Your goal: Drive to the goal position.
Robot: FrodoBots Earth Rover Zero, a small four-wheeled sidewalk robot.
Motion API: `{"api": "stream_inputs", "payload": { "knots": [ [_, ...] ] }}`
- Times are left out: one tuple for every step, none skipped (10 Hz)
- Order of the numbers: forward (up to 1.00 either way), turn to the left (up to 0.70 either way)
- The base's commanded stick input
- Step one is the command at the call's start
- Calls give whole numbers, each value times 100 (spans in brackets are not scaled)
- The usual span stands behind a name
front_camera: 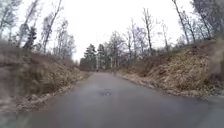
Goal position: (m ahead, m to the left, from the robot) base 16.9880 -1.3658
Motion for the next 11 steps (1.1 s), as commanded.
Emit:
{"api": "stream_inputs", "payload": {
  "knots": [
    [100, 1],
    [100, 1],
    [100, 1],
    [100, 1],
    [100, 1],
    [100, 1],
    [100, 1],
    [100, 1],
    [100, 1],
    [100, 1],
    [100, 1]
  ]
}}
